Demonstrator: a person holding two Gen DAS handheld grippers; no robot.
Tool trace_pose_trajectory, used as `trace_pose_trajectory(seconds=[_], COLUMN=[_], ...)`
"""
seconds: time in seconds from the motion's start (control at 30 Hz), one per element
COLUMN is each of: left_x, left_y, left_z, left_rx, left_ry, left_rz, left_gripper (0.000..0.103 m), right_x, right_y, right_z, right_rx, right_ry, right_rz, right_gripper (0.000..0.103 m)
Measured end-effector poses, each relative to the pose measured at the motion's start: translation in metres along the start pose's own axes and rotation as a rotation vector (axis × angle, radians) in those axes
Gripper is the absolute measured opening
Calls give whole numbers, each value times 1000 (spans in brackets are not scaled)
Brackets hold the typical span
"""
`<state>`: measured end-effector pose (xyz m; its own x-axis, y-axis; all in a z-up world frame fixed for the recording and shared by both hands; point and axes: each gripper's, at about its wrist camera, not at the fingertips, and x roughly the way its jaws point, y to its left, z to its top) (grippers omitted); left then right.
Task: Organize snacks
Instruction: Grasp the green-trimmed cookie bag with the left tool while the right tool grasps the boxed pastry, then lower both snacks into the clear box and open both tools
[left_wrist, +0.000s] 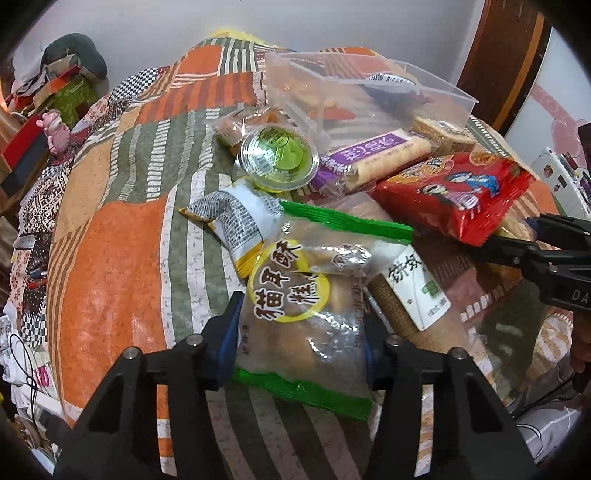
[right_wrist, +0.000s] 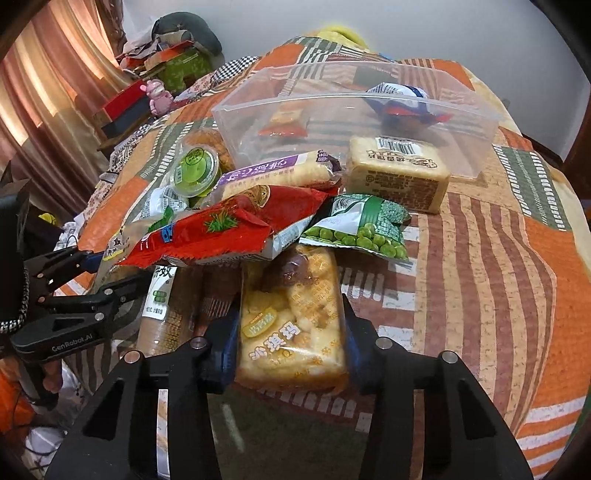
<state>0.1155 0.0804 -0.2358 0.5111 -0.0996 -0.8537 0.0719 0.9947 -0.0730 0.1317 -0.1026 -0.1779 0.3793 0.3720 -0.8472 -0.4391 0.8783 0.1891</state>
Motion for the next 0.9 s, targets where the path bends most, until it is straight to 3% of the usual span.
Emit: trace_pose_trajectory(seconds=[0.47, 0.9], left_x=[-40, -60], left_y=[0, -15], left_z=[23, 70], left_rx=[-32, -35], left_ry=[-116, -215], left_rz=[1, -6], left_gripper=[48, 48], right_x=[-37, -74], right_y=[-21, -40], right_z=[-1, 29], right_rx=[32, 60], right_ry=[-82, -224], right_rz=[-5, -35], right_gripper=[42, 42])
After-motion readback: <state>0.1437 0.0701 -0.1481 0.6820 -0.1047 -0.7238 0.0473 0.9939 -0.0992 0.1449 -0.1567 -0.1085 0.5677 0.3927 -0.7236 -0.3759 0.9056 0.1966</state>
